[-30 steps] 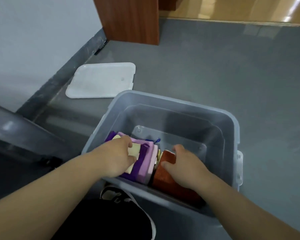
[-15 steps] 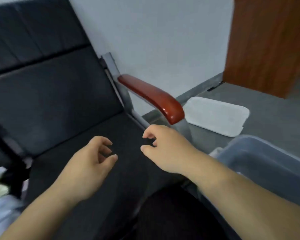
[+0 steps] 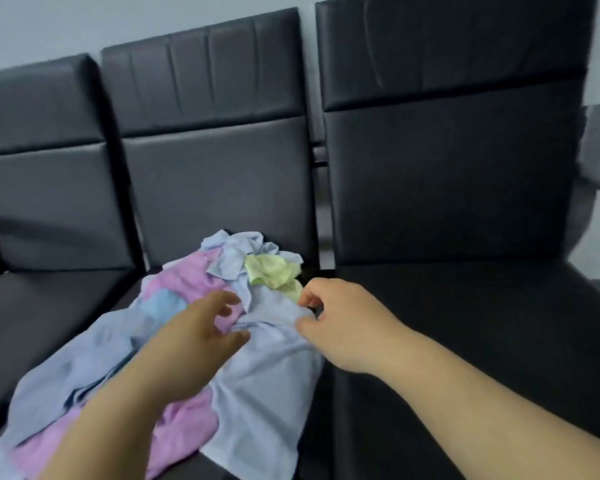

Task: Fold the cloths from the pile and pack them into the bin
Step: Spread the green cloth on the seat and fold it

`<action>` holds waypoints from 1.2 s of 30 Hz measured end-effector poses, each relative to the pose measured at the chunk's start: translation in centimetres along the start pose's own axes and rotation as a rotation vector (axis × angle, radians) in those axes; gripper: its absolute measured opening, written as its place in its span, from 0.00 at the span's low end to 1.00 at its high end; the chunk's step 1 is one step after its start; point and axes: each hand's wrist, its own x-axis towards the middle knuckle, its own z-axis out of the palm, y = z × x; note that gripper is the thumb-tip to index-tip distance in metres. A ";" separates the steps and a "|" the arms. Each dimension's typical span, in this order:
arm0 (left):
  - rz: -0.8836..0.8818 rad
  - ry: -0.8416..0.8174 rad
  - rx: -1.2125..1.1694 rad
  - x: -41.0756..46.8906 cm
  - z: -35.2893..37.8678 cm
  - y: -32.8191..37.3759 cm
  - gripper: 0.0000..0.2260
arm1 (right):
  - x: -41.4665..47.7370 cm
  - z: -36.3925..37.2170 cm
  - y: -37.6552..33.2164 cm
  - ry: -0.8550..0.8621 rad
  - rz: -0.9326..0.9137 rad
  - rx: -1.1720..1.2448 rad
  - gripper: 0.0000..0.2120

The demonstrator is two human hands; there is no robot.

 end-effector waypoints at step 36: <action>0.142 0.141 -0.374 6.9 5.0 -2.5 0.20 | 9.1 -1.0 -1.9 -0.093 0.149 1.169 0.13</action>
